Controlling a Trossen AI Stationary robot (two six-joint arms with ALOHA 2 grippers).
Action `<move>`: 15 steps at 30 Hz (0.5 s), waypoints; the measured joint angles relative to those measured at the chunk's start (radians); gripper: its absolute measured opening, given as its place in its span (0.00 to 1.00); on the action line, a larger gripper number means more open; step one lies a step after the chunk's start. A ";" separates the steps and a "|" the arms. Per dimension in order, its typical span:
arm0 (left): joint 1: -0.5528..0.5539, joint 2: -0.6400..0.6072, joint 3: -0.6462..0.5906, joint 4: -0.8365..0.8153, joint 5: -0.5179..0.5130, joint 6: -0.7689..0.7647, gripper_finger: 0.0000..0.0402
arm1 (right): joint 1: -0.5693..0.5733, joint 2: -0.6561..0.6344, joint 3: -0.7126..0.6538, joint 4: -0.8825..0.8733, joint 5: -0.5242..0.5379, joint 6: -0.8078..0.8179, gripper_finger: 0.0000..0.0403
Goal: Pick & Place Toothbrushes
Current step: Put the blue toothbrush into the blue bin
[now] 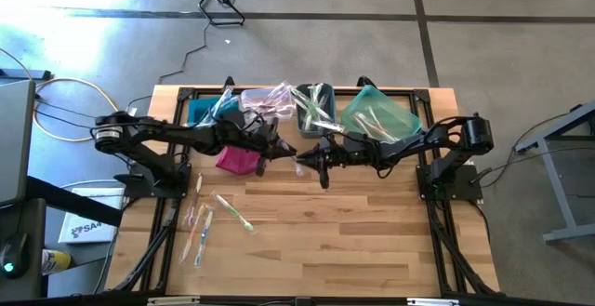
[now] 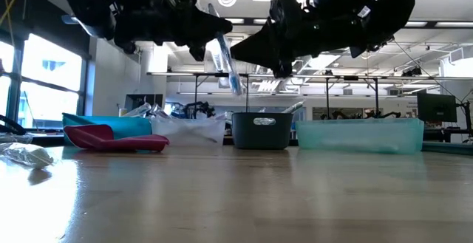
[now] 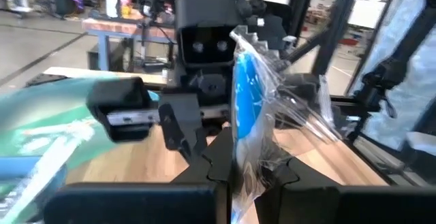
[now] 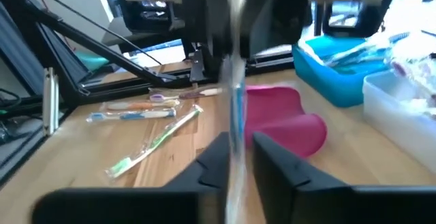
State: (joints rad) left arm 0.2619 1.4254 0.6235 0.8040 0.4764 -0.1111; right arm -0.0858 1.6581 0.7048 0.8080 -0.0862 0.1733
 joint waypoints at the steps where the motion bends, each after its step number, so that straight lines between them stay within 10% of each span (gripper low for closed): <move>1: 0.003 -0.008 0.000 -0.003 -0.013 0.001 0.06 | -0.002 0.000 0.000 -0.007 -0.001 0.011 0.17; 8: 0.100 -0.119 0.000 -0.131 -0.019 -0.007 0.06 | -0.001 0.000 0.000 -0.079 -0.008 0.052 0.45; 15: 0.199 -0.235 0.000 -0.346 -0.021 -0.009 0.06 | -0.001 0.000 0.000 -0.101 -0.022 0.089 0.52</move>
State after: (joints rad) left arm 0.4604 1.1905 0.6234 0.4576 0.4557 -0.1202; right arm -0.0872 1.6577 0.7048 0.7074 -0.1078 0.2619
